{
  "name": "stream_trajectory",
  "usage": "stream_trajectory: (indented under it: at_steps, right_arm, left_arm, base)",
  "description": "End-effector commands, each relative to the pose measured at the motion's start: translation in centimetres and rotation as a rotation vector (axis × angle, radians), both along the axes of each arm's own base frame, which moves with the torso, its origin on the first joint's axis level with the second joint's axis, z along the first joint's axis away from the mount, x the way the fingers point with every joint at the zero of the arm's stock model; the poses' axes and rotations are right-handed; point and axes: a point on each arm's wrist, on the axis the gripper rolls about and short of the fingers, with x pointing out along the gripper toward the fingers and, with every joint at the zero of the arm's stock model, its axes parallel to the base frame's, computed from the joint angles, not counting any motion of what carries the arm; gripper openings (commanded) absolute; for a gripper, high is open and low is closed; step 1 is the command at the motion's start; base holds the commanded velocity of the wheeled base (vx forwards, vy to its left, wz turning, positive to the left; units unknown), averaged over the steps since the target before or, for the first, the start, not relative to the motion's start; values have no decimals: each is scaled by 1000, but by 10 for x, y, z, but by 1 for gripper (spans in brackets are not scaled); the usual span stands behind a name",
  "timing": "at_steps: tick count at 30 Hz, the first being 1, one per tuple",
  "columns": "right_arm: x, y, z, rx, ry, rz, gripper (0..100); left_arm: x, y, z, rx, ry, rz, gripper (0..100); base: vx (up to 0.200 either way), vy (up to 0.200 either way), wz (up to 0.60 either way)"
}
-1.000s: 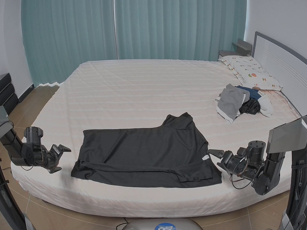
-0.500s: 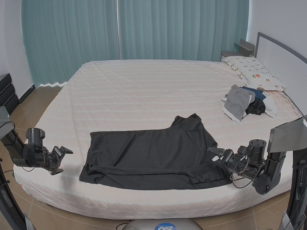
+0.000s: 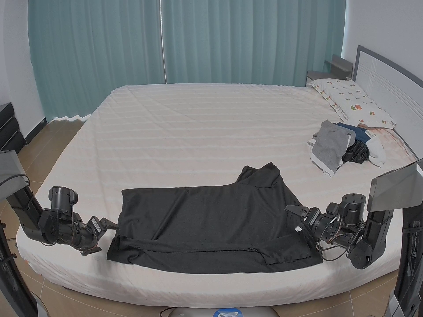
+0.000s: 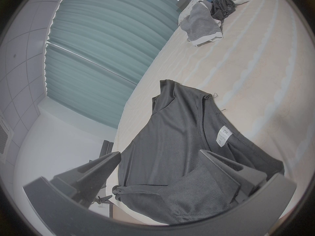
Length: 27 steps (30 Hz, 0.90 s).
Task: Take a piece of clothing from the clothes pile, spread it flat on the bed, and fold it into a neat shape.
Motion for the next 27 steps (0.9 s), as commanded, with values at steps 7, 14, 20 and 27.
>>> stream_trajectory:
  at_steps: [7,14,20,27]
  right_arm:
    - [0,1,-1,-1,-1,4,100]
    - [0,1,-2,-1,-1,4,100]
    - [0,1,-2,-1,-1,4,100]
    - [0,1,-2,0,-2,4,100]
  left_arm:
    - [-6,-23,-2,27,-15,-85,100]
    - [1,-26,-13,41,-24,-90,100]
    - [7,-31,-24,86,-17,-76,100]
    - [11,-32,-21,88,-40,-37,0]
  base:
    - [0,0,0]
    - [0,0,0]
    - [0,0,0]
    - [0,0,0]
